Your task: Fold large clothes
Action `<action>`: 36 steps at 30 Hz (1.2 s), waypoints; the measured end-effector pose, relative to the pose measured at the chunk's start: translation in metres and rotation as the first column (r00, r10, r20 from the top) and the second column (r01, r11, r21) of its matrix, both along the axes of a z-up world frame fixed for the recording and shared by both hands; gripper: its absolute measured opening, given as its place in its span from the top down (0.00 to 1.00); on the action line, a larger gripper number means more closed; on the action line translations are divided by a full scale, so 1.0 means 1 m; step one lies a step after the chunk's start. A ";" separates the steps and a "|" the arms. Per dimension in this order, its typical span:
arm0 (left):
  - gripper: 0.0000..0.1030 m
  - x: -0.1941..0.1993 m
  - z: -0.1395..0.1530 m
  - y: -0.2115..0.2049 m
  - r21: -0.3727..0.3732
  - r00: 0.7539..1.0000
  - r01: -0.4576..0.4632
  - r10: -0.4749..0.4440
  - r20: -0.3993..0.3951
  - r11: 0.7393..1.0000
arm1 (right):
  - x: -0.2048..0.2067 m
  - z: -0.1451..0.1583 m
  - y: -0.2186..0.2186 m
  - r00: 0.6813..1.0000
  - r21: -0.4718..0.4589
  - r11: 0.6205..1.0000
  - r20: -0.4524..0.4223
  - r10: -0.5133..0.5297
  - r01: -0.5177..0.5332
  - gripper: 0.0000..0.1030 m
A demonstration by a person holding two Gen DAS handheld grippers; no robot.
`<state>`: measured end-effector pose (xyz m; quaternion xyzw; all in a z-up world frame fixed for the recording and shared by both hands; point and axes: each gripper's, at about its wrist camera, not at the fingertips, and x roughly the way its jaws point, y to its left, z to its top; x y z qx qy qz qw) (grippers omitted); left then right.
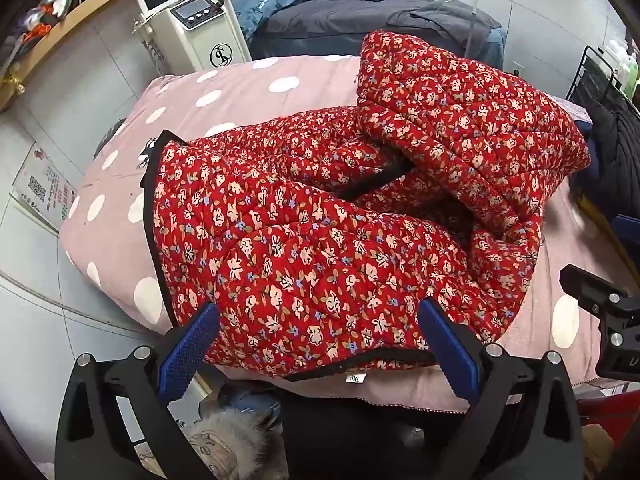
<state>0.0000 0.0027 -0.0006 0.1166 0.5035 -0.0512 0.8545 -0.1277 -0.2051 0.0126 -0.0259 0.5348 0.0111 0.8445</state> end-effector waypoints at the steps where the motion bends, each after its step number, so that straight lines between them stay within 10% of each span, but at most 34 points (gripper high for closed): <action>1: 0.06 0.000 -0.001 -0.001 0.002 1.000 -0.001 0.001 0.000 1.000 | 0.000 -0.001 0.001 1.000 0.000 1.000 0.001 0.000 0.000 0.05; 36: 0.06 0.000 -0.004 -0.005 0.004 1.000 0.003 -0.003 -0.004 1.000 | -0.003 -0.003 -0.005 1.000 0.000 1.000 -0.018 -0.012 0.012 0.05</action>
